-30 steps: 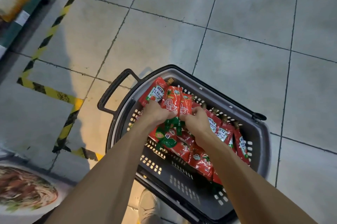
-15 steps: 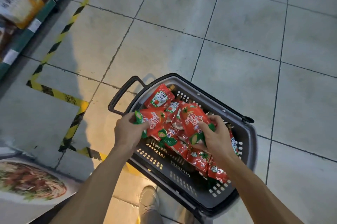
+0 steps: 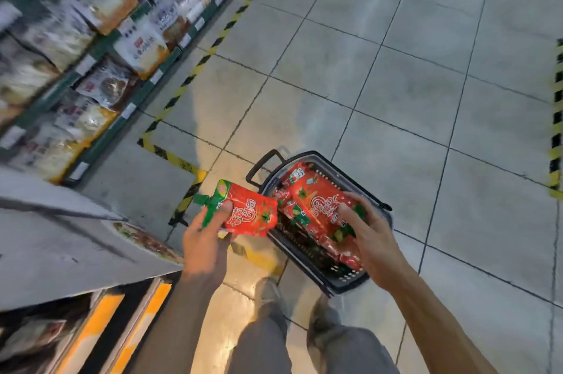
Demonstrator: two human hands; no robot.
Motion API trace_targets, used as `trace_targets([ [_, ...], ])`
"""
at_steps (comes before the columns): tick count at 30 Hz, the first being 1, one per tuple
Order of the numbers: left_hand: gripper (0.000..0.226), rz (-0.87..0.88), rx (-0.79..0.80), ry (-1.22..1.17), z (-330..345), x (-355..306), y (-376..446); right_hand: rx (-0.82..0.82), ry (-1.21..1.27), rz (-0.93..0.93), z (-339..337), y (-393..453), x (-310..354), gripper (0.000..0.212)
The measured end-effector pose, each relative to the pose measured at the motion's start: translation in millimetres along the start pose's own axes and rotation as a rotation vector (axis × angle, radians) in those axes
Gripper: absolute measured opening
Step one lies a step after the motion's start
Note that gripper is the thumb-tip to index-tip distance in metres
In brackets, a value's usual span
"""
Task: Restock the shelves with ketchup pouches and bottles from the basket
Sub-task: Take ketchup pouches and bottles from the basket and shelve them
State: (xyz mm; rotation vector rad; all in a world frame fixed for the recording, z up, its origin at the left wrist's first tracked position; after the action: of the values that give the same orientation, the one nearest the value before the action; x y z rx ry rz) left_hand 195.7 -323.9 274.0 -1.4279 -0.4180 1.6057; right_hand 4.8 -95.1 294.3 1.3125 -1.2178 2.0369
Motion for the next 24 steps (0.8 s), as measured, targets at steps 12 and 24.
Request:
trace_targets([
  [12,0.041,0.123,-0.094,-0.372,-47.9,0.6,-213.3,0.605,-0.093,0.042,88.9,-97.4,70.2,0.044],
  [24,0.053,0.304,-0.527,-0.732,-162.0,160.6,-387.1,1.204,-0.386,0.073,181.3,-231.0,27.6,0.055],
])
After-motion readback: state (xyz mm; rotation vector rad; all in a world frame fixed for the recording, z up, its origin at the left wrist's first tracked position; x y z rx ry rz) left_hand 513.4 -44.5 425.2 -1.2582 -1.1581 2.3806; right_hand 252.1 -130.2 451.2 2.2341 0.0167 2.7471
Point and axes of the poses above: each hand's wrist, its own y-axis towards the middle knuckle, its own z-axis out of the palm, x = y × z, the point moved 10 cm from there along y, towards the middle knuckle, and after that the axes turned 13 degrees about -z, right-handed, at the moved point
